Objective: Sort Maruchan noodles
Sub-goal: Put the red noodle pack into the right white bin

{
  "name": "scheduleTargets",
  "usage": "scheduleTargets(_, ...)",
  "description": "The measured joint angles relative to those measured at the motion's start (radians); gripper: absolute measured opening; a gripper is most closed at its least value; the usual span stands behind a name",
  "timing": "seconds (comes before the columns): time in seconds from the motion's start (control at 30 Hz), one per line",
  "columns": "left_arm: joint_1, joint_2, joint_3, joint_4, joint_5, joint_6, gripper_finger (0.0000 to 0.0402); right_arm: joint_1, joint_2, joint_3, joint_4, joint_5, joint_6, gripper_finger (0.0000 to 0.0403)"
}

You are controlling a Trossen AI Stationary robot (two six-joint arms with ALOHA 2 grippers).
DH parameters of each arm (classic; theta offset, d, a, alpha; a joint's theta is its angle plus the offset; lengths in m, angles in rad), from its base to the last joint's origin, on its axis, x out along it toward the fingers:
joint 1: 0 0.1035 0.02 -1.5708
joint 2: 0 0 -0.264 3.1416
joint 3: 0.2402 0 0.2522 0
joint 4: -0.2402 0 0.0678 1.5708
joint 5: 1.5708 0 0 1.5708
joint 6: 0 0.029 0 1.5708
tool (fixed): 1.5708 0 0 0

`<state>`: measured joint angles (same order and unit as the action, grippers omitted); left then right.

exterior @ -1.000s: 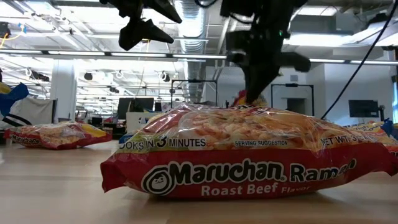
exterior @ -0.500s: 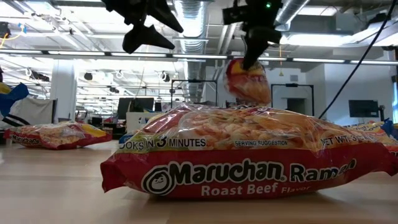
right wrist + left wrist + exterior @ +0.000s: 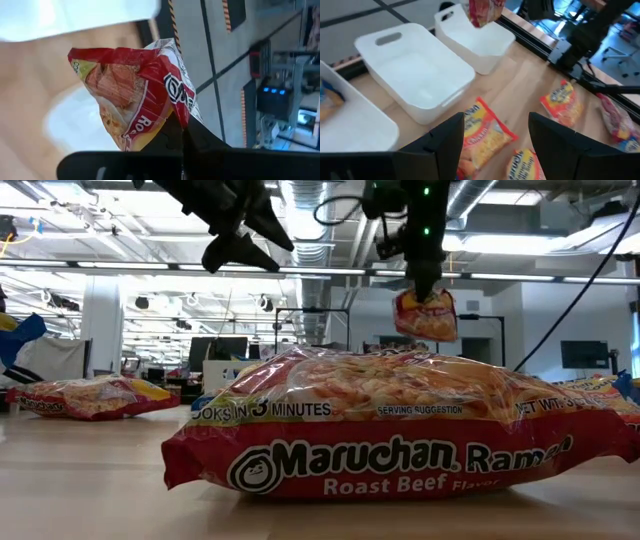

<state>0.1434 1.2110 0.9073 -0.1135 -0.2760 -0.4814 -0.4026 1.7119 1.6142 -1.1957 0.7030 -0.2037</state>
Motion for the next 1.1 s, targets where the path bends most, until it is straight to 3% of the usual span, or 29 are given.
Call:
scheduleTargets(0.13, 0.048, 0.000, 0.000, 0.000, 0.001, 0.004, 0.0208, -0.134, 0.000, -0.015, 0.090, -0.094, -0.074, 0.0005)
scheduleTargets(0.33, 0.126, 0.000, 0.000, 0.000, 0.000, 0.037, 0.0208, -0.257, 0.000, -0.076, 0.209, -0.152, -0.201, 0.0005)
scheduleTargets(0.67, 0.235, 0.000, 0.000, -0.001, 0.007, 0.054, 0.0208, -0.320, 0.021, -0.115, 0.317, -0.261, -0.280, 0.0005)
scheduleTargets(1.1, 0.296, 0.000, 0.000, -0.002, 0.009, 0.055, 0.0208, -0.349, 0.139, -0.116, 0.326, -0.259, -0.347, 0.0005)
